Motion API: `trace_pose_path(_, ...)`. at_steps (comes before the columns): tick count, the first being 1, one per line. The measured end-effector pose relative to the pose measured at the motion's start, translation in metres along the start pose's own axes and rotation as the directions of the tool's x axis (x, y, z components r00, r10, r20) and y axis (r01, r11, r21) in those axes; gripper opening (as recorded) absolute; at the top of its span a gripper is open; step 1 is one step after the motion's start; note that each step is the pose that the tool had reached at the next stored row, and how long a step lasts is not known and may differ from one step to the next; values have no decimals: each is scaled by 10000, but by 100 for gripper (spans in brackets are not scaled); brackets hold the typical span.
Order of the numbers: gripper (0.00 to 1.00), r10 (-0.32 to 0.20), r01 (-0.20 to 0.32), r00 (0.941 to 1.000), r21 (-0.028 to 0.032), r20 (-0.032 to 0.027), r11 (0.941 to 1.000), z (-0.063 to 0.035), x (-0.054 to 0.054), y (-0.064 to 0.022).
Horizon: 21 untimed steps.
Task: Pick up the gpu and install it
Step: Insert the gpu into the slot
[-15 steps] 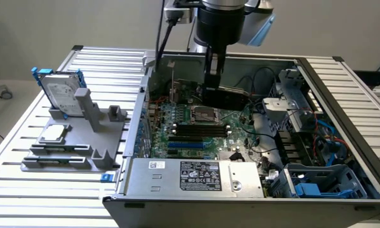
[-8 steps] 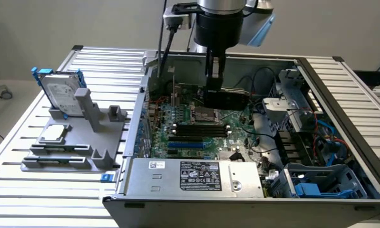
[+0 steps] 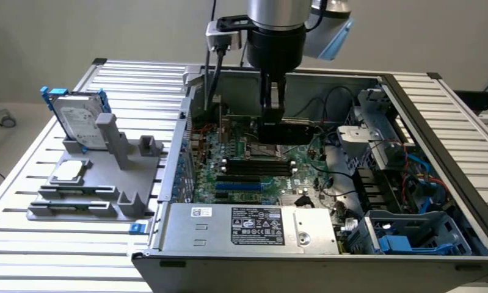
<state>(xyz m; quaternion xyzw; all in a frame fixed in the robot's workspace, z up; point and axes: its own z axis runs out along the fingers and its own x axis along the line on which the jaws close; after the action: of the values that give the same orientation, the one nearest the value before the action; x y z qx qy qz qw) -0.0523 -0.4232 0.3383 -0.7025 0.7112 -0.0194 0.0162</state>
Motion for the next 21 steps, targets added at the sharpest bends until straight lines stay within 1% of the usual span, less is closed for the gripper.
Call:
trace_pose_path(4,27,-633,633,9980,3,31,9980,65,0,4)
trace_pose_path(9,27,-1033,1033,9946,8,52,9946,153,0,72)
trace_pose_path(12,27,-1073,1073,9942,7,53,9942,202,3,158)
trace_pose_path(13,27,-1075,1075,9942,6,53,9942,211,7,173)
trace_pose_path(15,27,-1080,1080,9941,5,52,9941,229,34,180)
trace_pose_path(19,27,-1077,1077,9942,19,50,9942,285,132,192)
trace_pose_path(21,27,-1078,1078,9942,18,24,9942,303,171,198)
